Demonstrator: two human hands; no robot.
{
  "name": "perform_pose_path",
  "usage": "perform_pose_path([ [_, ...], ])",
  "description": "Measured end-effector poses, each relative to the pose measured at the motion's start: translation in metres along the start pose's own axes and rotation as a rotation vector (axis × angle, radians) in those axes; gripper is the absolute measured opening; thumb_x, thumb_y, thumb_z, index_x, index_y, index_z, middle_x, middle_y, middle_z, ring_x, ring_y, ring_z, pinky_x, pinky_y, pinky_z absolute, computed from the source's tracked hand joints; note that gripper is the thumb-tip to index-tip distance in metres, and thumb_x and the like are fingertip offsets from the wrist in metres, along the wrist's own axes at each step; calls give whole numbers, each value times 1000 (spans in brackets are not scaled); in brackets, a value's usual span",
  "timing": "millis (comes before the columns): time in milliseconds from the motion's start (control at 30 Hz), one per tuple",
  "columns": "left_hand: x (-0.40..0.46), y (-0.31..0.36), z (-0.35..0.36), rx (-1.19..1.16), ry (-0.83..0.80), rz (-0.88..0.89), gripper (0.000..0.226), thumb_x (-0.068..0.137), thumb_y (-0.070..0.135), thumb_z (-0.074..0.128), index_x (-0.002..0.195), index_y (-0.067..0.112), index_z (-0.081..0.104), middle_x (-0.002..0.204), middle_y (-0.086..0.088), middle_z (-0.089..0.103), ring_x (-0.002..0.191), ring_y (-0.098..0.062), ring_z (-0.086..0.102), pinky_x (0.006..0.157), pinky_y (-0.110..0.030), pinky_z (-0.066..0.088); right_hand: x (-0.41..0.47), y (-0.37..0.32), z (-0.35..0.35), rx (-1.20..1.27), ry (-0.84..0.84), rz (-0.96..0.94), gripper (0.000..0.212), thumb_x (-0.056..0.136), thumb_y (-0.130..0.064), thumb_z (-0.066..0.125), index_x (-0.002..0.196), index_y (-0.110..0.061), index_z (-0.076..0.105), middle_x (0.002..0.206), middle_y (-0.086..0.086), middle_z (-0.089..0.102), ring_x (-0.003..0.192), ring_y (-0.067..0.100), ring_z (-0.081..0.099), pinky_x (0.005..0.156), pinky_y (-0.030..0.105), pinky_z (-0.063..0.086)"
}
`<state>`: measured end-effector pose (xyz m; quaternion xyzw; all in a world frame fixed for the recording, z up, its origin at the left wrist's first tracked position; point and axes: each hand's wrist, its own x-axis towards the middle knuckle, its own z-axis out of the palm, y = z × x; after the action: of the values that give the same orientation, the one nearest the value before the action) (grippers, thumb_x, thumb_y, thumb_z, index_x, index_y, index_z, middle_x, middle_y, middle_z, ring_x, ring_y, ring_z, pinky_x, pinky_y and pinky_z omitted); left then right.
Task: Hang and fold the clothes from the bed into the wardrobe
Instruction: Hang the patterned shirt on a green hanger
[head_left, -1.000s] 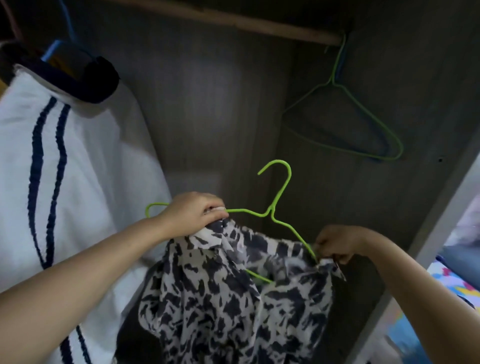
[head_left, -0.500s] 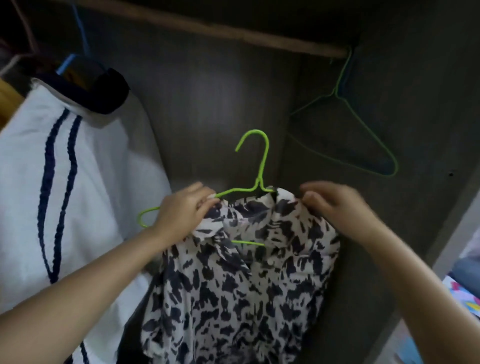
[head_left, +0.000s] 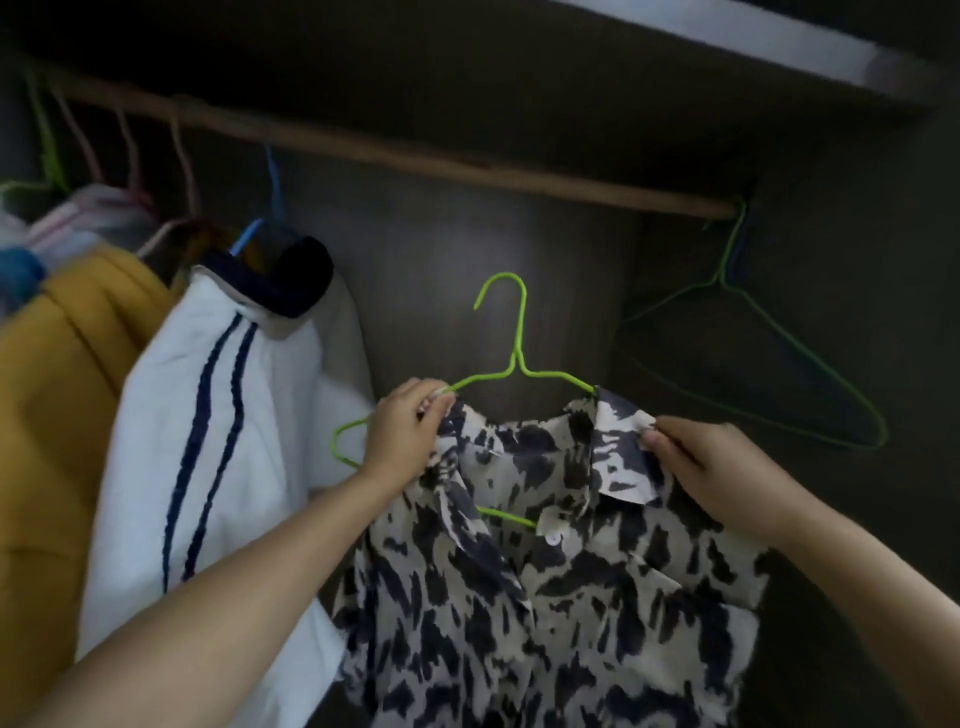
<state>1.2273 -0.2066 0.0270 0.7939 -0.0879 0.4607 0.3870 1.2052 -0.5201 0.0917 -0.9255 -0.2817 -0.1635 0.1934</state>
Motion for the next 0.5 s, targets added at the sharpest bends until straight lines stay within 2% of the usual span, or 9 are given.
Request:
perform_pose_path([
  [100, 7, -1, -9, -42, 10, -14, 12, 93, 10, 59, 89, 6, 69, 86, -9, 63, 81, -22, 59, 74, -33, 43, 15, -19, -7, -497, 17, 18, 34, 101, -48, 24, 113, -29, 49, 72, -10, 55, 63, 7, 56, 59, 28, 50],
  [167, 10, -1, -14, -47, 9, -17, 11, 92, 11, 59, 90, 7, 70, 86, -7, 62, 80, -19, 58, 73, -31, 42, 23, -29, -1, -655, 12, -19, 36, 102, -45, 20, 120, -26, 44, 71, -8, 50, 65, 12, 55, 59, 31, 50],
  [233, 11, -5, -20, -42, -20, -2, 12, 93, 13, 59, 91, 8, 70, 85, -6, 62, 79, -18, 58, 72, -30, 42, 27, -36, 4, -626, -6, -24, 34, 102, -44, 21, 120, -26, 43, 73, -8, 51, 66, 11, 56, 60, 31, 49],
  [367, 20, -23, -46, -20, -91, 46, 13, 95, 12, 56, 87, 9, 66, 85, -6, 62, 79, -19, 58, 72, -33, 42, 29, -44, -8, -348, 16, -88, 29, 98, -51, 26, 94, -37, 51, 72, -9, 58, 64, 3, 57, 57, 23, 47],
  [400, 22, -29, -55, -6, -98, 47, 16, 96, 13, 55, 82, 14, 63, 81, -3, 60, 77, -17, 57, 70, -35, 41, 29, -44, -14, -341, 24, -110, 28, 97, -52, 27, 93, -38, 51, 73, -10, 60, 63, 2, 57, 55, 22, 46],
  [467, 26, -38, -69, 38, -146, 70, 28, 98, 19, 51, 71, 27, 48, 67, 6, 49, 65, -6, 48, 62, -35, 36, 30, -42, -26, -409, 74, -154, 29, 97, -52, 27, 102, -39, 51, 73, -13, 59, 62, 2, 56, 51, 20, 41],
  [500, 26, -41, -73, 65, -188, 76, 33, 98, 21, 50, 68, 29, 41, 61, 7, 43, 60, -6, 45, 59, -34, 33, 31, -41, -29, -455, 117, -168, 32, 97, -52, 25, 108, -38, 51, 73, -13, 59, 62, 3, 55, 49, 20, 38],
])
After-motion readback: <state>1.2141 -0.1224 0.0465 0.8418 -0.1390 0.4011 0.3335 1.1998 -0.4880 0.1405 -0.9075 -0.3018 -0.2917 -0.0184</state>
